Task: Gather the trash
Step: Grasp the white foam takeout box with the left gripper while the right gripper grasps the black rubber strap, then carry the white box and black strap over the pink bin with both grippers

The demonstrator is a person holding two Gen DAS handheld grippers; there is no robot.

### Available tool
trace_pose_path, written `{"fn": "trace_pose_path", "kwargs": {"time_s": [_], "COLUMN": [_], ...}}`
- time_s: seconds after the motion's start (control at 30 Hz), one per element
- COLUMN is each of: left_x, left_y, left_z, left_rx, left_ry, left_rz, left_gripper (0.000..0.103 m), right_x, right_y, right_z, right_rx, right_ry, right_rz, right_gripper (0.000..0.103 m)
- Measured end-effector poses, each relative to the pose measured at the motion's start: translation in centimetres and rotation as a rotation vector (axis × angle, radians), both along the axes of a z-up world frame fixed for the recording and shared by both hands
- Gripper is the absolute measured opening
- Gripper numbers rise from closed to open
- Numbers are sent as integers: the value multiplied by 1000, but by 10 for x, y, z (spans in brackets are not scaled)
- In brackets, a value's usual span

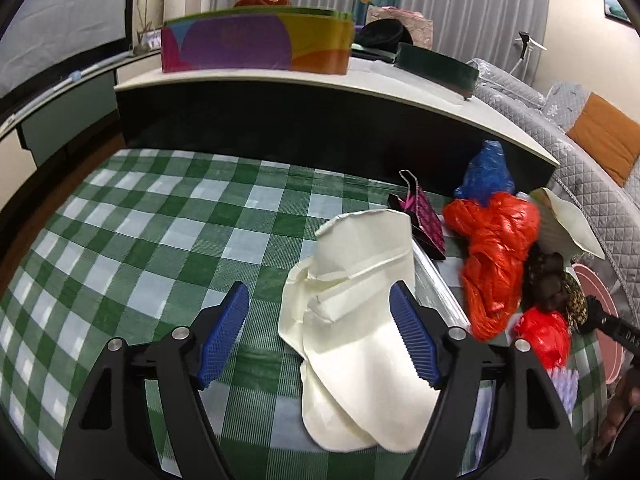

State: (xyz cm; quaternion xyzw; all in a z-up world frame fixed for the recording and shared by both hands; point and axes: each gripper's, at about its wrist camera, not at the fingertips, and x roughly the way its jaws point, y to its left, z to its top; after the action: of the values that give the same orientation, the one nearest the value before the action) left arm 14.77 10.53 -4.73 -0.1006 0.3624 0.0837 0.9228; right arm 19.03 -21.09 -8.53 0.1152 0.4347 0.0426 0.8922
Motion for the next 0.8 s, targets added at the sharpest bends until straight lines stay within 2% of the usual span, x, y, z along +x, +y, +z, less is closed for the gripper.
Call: {"fn": "trace_pose_path", "kwargs": {"time_s": [0.23, 0.3, 0.47, 0.57, 0.67, 0.7, 0.8], "left_x": [11, 11, 9, 5, -2, -4, -13], "left_y": [1, -2, -5, -6, -9, -11, -18], "left_z": [-7, -7, -4, 3, 12, 15, 25], "left_rx": [-25, -19, -21, -12, -18, -10, 10], "left_ry": [19, 21, 11, -5, -31, -37, -59], "left_rz": [-19, -36, -62, -70, -85, -91, -123], "left_gripper": [70, 59, 41, 30, 16, 8, 2], "right_x": [2, 2, 1, -3, -11, -14, -24], "right_y": [3, 3, 0, 1, 2, 2, -1], "right_z": [-3, -2, -1, 3, 12, 15, 27], "right_rx": [-31, -38, -34, -40, -58, -57, -63], "right_ry": [1, -1, -3, -8, -30, -37, -56], "right_rz": [10, 4, 11, 28, 32, 31, 23], "right_gripper": [70, 63, 32, 20, 17, 17, 16]}}
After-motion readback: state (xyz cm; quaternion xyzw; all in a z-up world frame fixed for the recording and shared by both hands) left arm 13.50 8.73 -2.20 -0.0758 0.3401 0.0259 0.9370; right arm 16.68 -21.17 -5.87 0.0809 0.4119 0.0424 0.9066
